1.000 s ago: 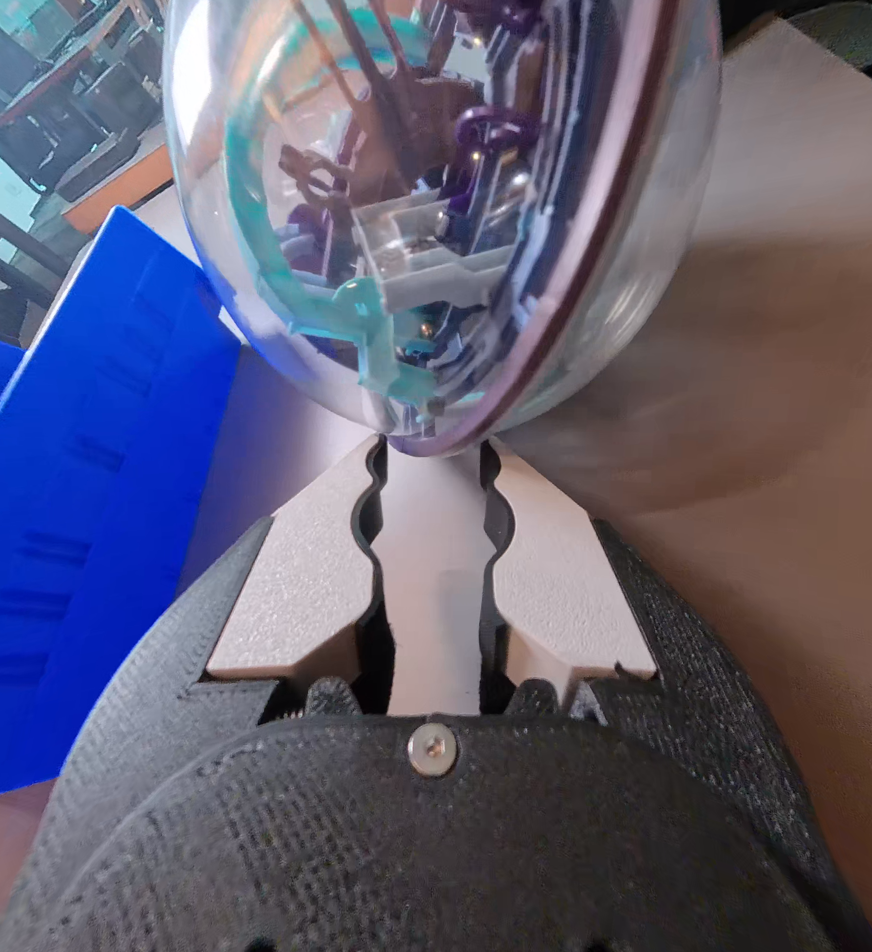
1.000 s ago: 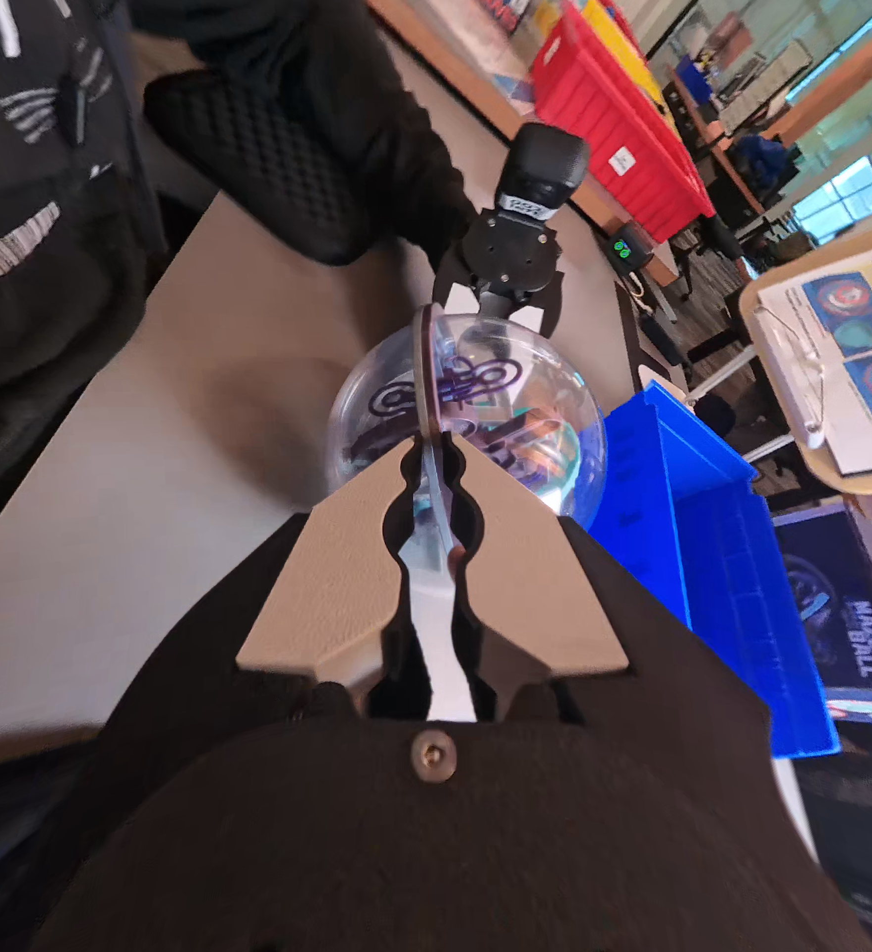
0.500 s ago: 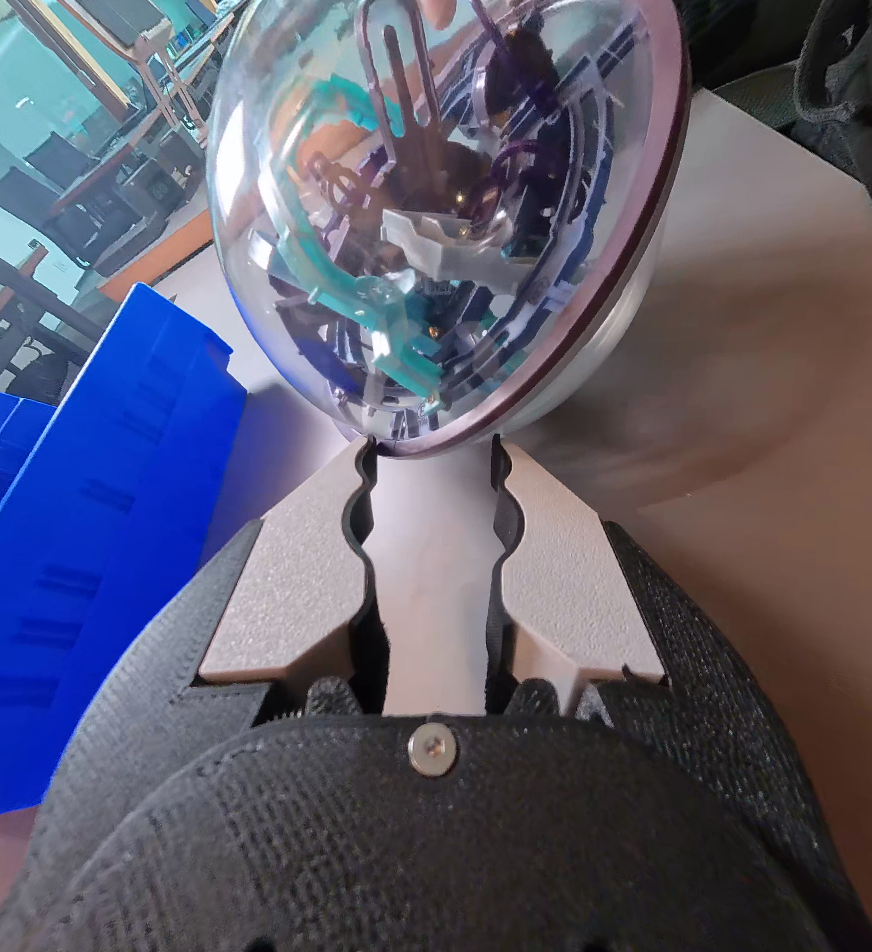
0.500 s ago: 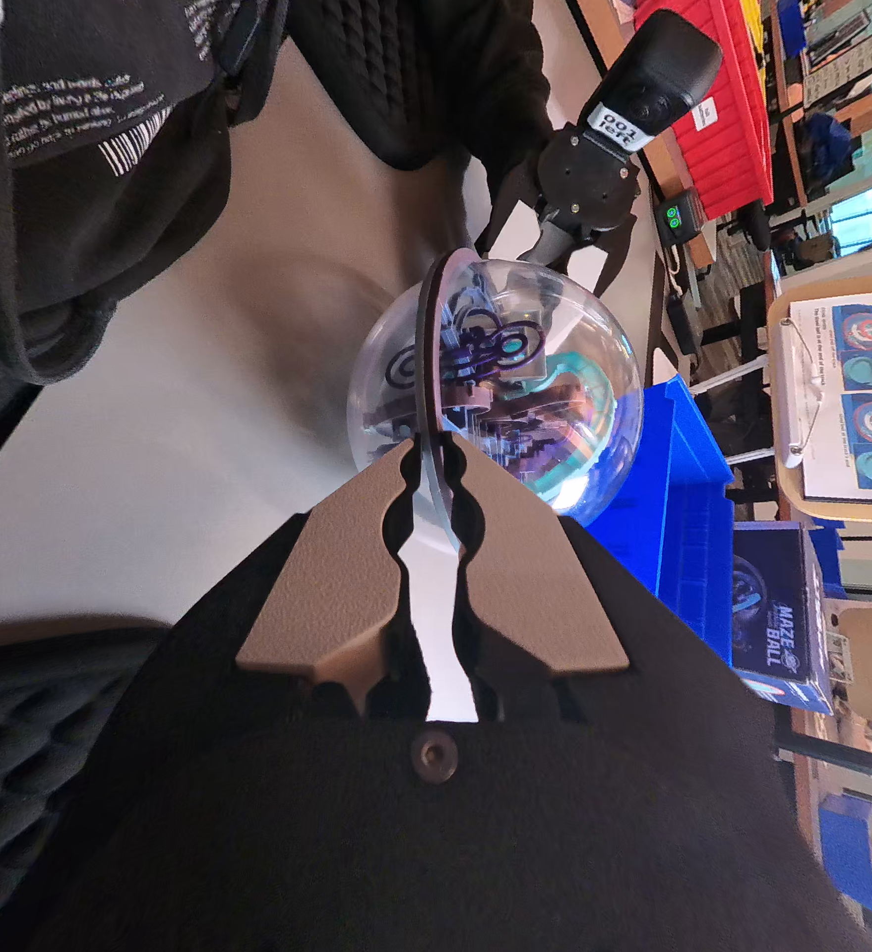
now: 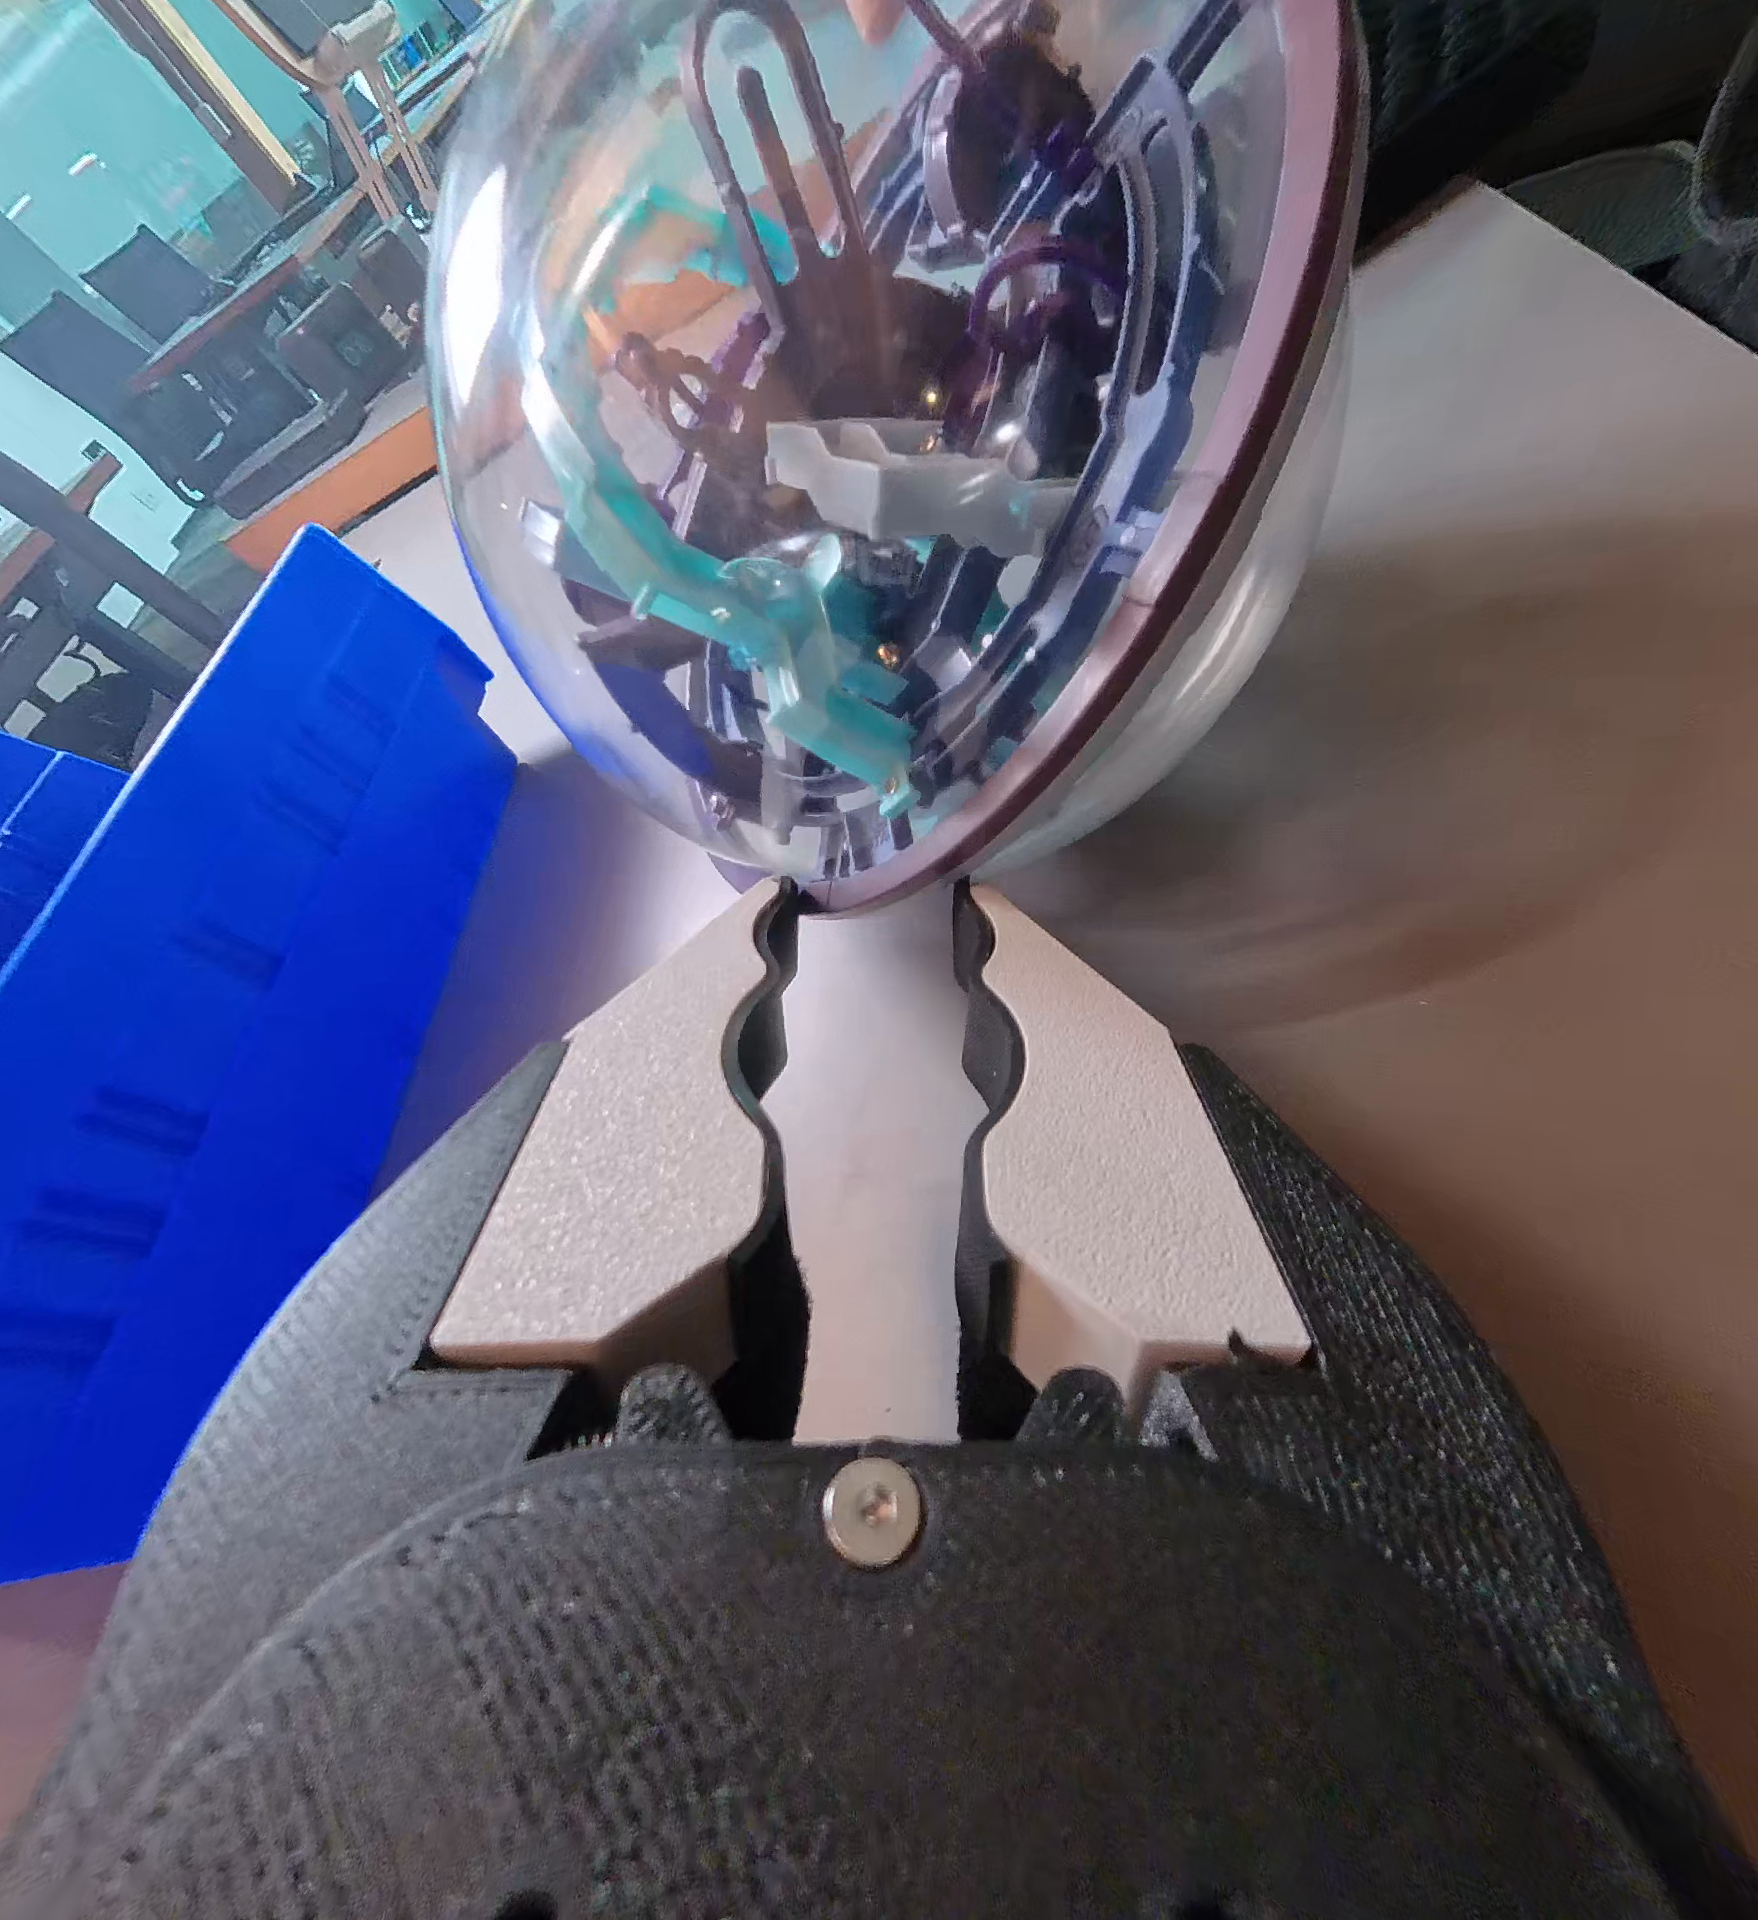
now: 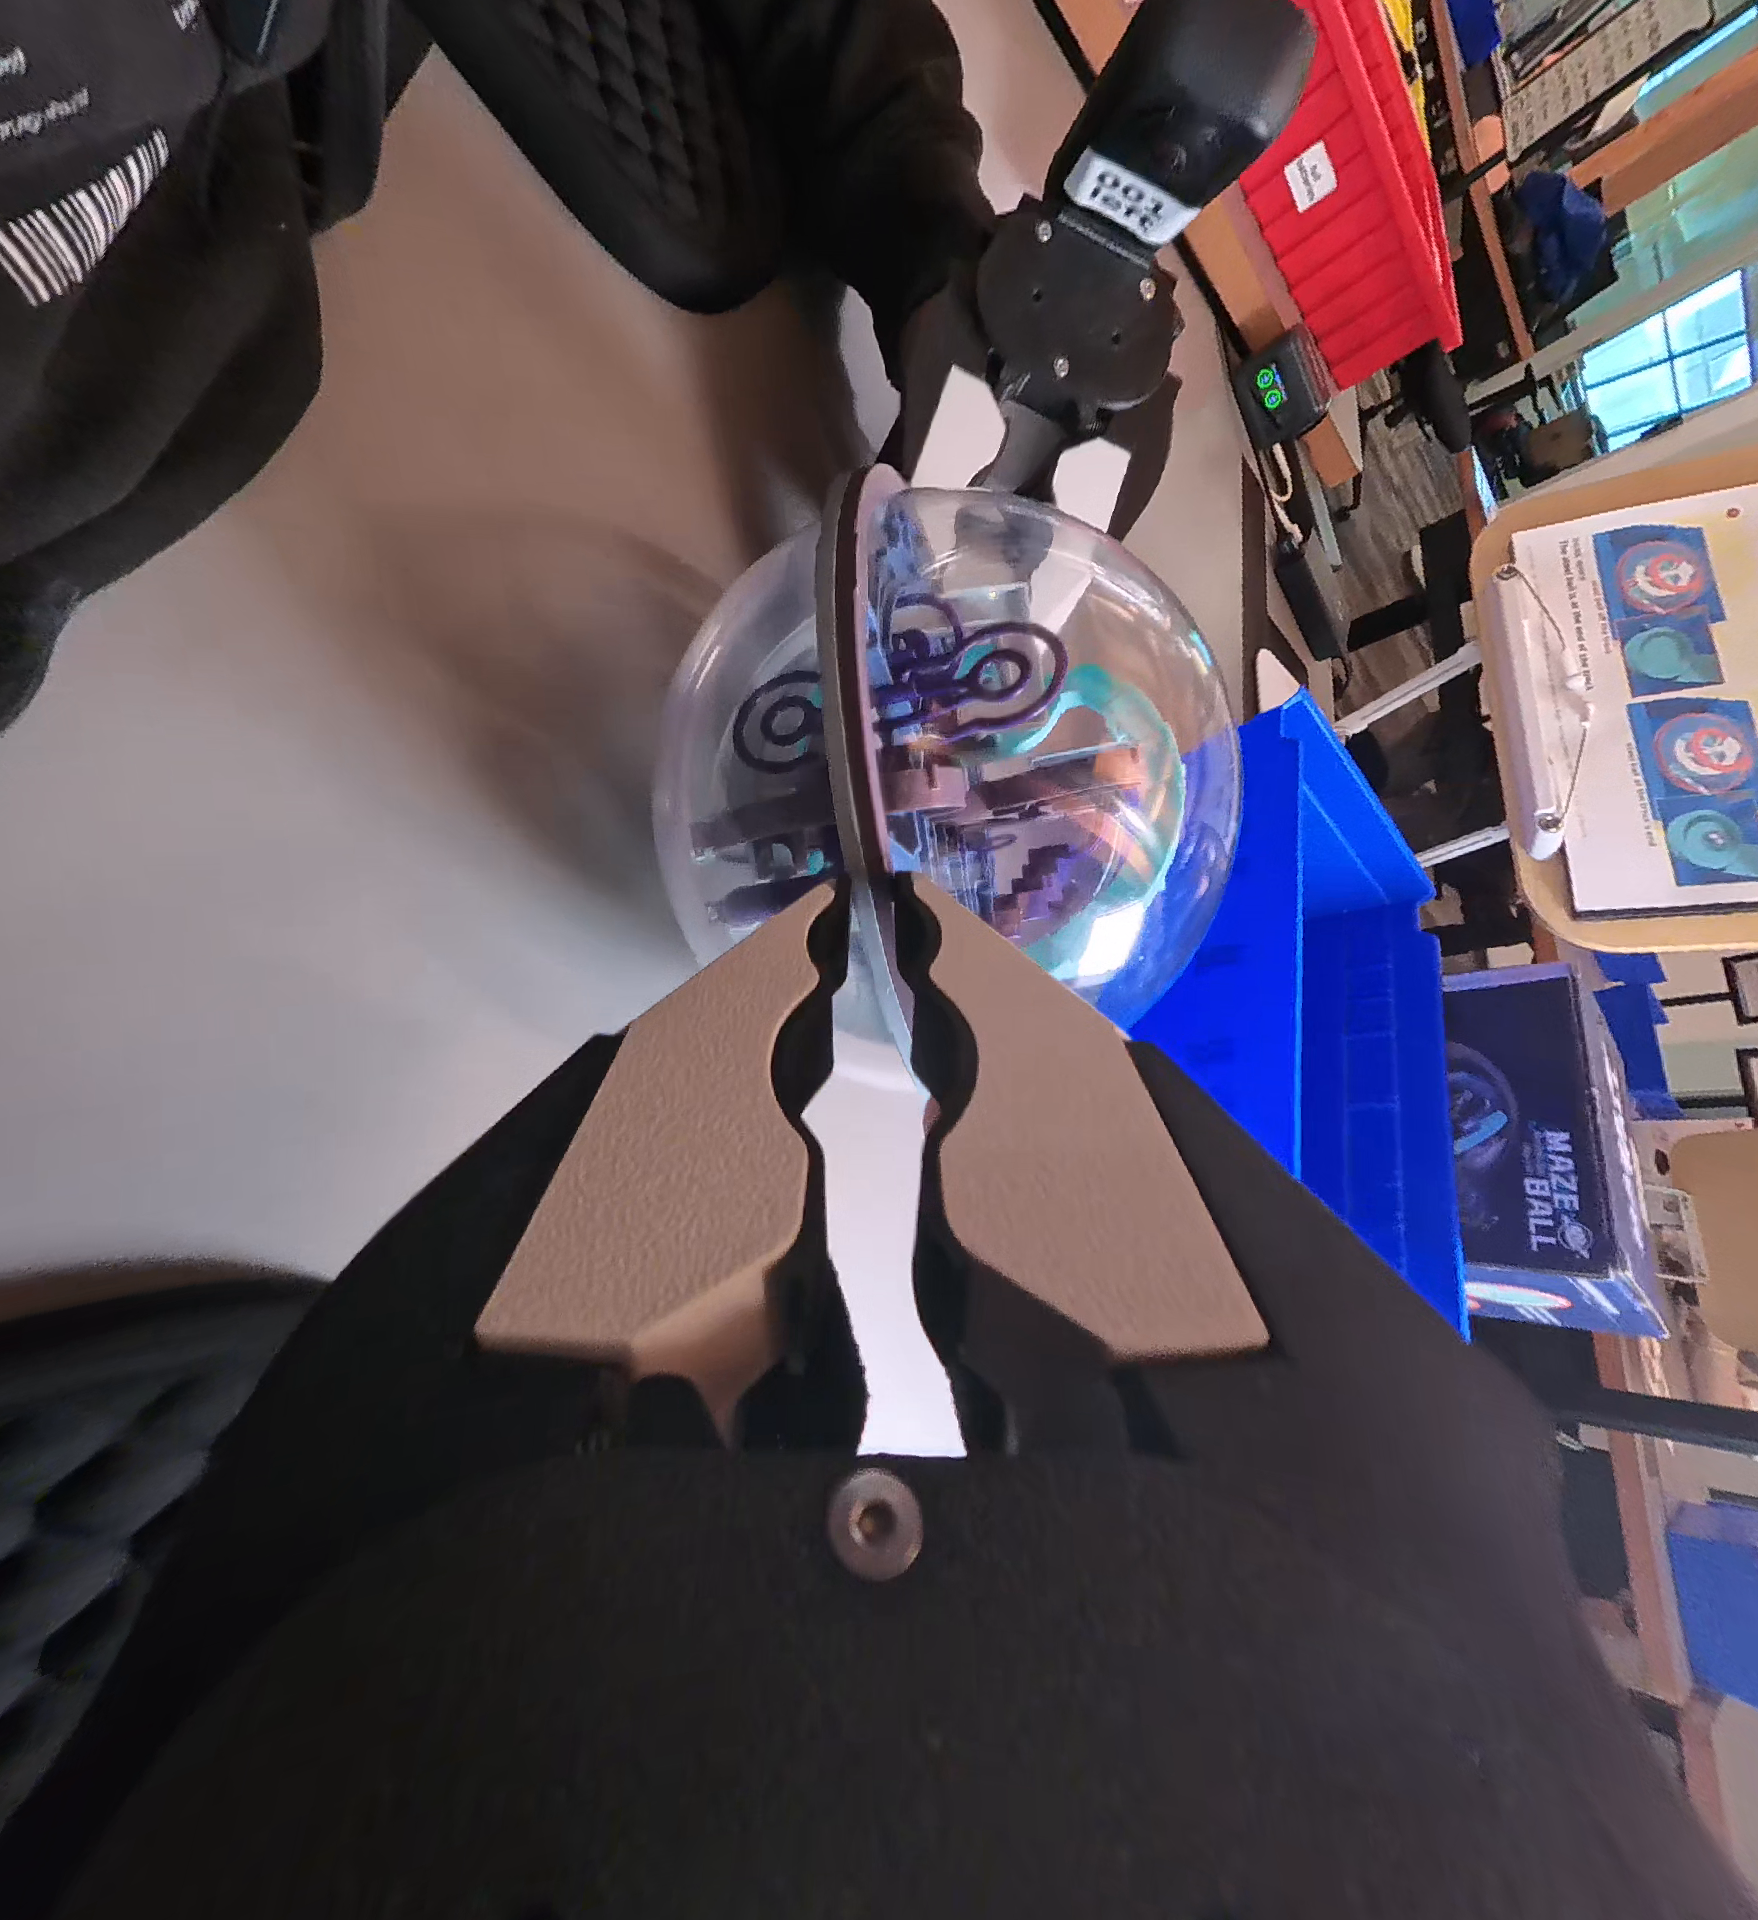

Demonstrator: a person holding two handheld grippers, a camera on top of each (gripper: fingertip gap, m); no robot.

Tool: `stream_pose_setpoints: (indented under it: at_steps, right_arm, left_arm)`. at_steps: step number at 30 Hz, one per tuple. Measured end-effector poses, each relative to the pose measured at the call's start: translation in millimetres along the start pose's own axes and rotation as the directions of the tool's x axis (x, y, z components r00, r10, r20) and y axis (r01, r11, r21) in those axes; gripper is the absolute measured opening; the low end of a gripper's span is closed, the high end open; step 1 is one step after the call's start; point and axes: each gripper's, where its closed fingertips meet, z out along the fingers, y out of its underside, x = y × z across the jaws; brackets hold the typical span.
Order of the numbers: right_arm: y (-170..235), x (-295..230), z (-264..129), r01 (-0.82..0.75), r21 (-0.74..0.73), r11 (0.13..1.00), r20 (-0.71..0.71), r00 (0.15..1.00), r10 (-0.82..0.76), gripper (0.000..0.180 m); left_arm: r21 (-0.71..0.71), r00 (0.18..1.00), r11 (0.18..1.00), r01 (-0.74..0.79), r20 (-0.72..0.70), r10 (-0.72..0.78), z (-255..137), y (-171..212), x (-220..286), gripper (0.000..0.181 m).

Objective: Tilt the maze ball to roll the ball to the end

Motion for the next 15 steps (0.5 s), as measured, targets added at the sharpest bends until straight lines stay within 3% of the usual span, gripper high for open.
stream_pose_setpoints:
  at_steps: [8, 15]
  right_arm:
    - [9, -12, -5, 0.071, -0.078, 0.994, -0.026, 0.997, -0.074, 0.007]
    - [23, -26, -2, 0.229, -0.193, 0.954, -0.031, 0.971, -0.239, 0.007]
  left_arm:
    - [0.023, 0.998, 0.998, -0.064, 0.026, 0.063, -5, -11, 2, 0.025]
    - [0.088, 0.997, 0.994, -0.071, 0.042, 0.067, -15, -27, 5, 0.026]
